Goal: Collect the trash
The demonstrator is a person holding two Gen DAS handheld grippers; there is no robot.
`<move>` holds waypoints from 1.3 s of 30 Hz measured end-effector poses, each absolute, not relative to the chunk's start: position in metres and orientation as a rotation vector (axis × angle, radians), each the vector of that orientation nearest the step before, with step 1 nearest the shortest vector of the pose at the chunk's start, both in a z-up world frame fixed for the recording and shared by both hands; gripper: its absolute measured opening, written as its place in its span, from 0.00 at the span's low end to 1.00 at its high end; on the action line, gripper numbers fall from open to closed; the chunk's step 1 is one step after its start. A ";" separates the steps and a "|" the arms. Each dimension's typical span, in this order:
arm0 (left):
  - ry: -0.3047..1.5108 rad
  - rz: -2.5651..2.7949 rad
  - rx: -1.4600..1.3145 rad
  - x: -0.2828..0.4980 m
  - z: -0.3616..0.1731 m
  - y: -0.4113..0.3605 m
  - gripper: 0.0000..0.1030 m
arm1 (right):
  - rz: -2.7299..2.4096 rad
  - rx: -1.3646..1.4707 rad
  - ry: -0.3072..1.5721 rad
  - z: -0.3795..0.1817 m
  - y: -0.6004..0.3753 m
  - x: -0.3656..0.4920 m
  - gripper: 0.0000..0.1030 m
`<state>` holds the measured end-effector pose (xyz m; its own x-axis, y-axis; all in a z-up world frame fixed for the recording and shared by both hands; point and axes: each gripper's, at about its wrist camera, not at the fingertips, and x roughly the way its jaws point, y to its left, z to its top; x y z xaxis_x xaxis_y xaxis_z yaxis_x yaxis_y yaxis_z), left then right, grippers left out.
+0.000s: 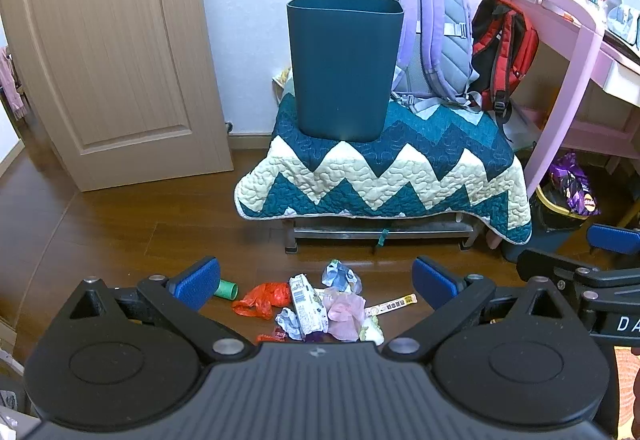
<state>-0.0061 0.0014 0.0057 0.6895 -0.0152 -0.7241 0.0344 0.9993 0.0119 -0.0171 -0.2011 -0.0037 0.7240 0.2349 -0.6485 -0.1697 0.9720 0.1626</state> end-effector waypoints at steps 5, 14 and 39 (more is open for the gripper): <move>0.799 -0.032 0.029 -0.010 0.005 0.000 1.00 | 0.223 0.093 0.726 -0.003 -0.200 -0.017 1.00; 0.781 -0.053 0.041 -0.015 0.006 -0.002 1.00 | 0.227 0.091 0.722 -0.005 -0.198 -0.017 1.00; 0.793 -0.066 0.036 -0.015 0.004 -0.005 1.00 | 0.219 0.102 0.730 -0.006 -0.200 -0.017 1.00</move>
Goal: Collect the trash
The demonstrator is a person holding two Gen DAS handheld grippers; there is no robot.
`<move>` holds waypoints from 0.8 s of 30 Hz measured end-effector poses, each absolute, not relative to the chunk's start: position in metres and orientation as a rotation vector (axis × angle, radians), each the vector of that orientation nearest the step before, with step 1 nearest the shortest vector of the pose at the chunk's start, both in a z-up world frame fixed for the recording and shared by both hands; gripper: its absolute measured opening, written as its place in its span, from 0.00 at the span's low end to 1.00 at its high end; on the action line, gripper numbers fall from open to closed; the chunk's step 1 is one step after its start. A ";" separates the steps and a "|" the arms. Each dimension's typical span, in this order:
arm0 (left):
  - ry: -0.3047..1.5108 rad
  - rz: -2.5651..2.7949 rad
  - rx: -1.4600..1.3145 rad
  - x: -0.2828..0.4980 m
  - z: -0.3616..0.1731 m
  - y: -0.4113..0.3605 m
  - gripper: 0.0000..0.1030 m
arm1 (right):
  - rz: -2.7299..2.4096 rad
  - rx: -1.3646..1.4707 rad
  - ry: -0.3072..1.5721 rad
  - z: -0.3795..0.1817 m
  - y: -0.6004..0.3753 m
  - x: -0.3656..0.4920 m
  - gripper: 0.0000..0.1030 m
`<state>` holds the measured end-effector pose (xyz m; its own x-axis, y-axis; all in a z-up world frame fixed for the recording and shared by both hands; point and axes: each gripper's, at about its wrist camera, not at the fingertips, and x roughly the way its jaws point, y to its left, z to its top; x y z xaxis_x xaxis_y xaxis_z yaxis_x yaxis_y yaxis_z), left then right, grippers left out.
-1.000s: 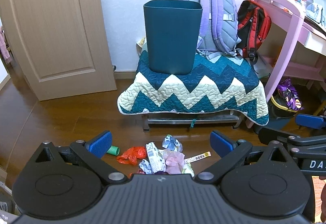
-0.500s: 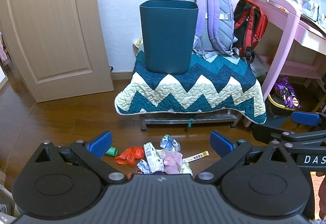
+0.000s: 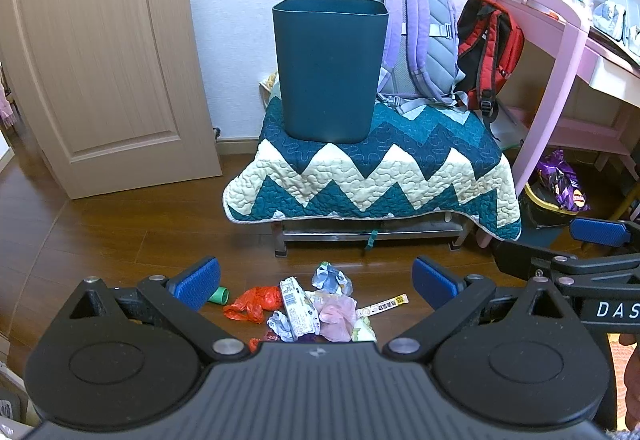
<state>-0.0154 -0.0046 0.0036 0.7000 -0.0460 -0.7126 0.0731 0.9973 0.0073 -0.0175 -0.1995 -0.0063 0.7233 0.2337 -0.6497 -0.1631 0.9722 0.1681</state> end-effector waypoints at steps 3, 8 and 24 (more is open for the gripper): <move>0.792 -0.066 0.036 -0.015 0.003 -0.004 1.00 | 0.219 0.101 0.730 -0.006 -0.200 -0.017 1.00; 0.799 -0.068 0.037 -0.015 0.000 -0.003 1.00 | 0.219 0.103 0.735 -0.008 -0.199 -0.017 1.00; 0.848 -0.069 0.010 0.008 -0.011 0.004 1.00 | 0.215 0.092 0.773 -0.017 -0.193 0.003 1.00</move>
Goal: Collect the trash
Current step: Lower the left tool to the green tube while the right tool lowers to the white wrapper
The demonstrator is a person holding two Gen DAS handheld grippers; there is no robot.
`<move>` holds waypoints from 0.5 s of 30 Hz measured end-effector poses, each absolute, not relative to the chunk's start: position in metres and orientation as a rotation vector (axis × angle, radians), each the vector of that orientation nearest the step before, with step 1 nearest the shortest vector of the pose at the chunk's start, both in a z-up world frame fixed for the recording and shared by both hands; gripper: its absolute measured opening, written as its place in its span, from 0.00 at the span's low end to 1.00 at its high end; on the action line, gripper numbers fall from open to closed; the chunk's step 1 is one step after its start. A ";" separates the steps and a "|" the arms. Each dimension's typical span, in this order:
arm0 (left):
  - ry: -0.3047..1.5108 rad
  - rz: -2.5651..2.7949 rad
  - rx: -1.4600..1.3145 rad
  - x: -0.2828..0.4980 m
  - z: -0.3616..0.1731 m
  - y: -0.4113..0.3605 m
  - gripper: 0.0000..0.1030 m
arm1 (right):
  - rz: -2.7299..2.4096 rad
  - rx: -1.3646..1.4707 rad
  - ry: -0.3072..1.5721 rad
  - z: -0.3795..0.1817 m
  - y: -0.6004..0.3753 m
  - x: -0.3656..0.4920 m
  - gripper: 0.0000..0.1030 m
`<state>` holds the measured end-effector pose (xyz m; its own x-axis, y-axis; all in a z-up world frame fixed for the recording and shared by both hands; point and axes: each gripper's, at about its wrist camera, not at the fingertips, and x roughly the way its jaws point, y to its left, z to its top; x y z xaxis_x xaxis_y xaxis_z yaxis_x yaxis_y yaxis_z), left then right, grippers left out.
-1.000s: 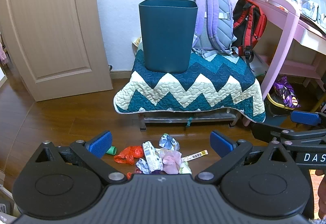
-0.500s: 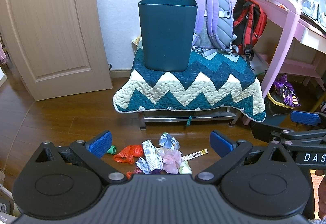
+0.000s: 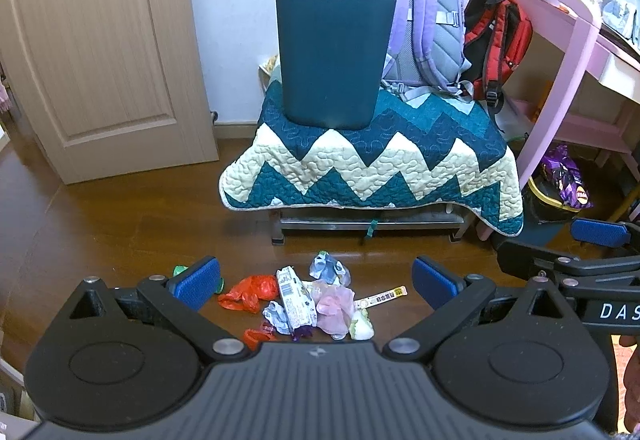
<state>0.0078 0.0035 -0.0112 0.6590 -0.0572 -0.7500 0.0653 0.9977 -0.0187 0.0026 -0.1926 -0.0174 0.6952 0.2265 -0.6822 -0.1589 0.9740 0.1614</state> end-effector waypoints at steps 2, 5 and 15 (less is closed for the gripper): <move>0.857 -0.069 0.007 0.013 -0.014 0.005 1.00 | 0.218 0.091 0.779 -0.019 -0.192 0.008 1.00; 0.867 -0.074 0.005 0.025 -0.019 0.008 1.00 | 0.222 0.075 0.783 -0.023 -0.189 0.019 1.00; 0.905 0.052 -0.038 0.126 -0.047 0.081 1.00 | 0.258 0.003 0.808 -0.064 -0.182 0.100 1.00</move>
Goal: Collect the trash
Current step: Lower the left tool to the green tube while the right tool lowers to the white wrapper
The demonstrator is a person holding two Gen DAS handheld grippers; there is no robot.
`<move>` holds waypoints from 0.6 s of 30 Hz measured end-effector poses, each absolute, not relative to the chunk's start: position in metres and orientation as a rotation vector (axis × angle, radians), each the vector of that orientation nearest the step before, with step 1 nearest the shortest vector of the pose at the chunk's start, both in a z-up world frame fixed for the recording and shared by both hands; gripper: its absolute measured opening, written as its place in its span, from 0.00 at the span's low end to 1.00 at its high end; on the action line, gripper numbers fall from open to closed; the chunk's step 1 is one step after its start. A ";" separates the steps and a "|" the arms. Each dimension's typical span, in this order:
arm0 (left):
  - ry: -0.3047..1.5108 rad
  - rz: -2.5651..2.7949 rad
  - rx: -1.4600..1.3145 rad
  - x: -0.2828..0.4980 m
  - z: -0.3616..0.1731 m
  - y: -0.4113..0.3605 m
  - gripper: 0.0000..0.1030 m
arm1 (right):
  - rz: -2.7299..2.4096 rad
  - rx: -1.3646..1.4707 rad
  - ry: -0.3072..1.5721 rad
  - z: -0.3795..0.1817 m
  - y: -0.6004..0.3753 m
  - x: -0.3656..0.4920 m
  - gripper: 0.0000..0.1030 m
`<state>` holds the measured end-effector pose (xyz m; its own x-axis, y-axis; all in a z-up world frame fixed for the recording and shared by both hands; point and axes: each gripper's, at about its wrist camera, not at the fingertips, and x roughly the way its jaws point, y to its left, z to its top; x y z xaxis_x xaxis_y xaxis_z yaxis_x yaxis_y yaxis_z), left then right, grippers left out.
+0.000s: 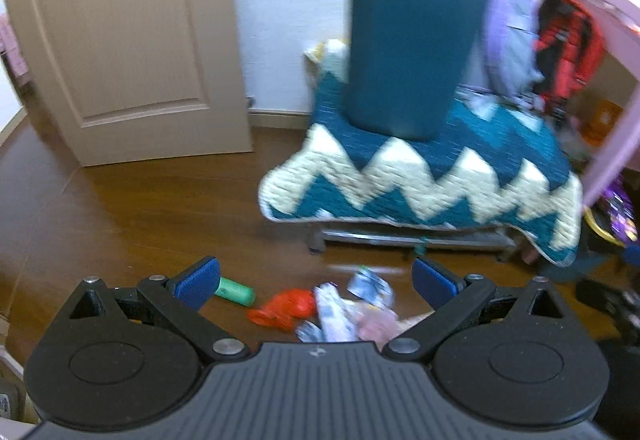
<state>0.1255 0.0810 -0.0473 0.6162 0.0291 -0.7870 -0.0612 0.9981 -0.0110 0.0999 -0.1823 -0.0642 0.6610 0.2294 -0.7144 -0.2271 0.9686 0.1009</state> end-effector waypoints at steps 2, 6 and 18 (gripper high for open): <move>0.918 0.092 -0.061 0.152 -0.060 0.105 1.00 | 0.291 -0.017 0.820 -0.076 -0.179 0.119 1.00; 0.978 0.164 -0.103 0.199 -0.100 0.149 1.00 | 0.354 -0.059 0.855 -0.108 -0.165 0.157 1.00; 1.133 0.351 -0.188 0.296 -0.258 0.244 1.00 | 0.517 -0.124 1.065 -0.254 -0.093 0.252 0.94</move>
<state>0.2960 0.2437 -0.2580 0.3772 0.1784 -0.9088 -0.3672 0.9297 0.0301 0.2523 -0.0928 -0.2543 0.3781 0.3448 -0.8592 -0.4618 0.8746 0.1477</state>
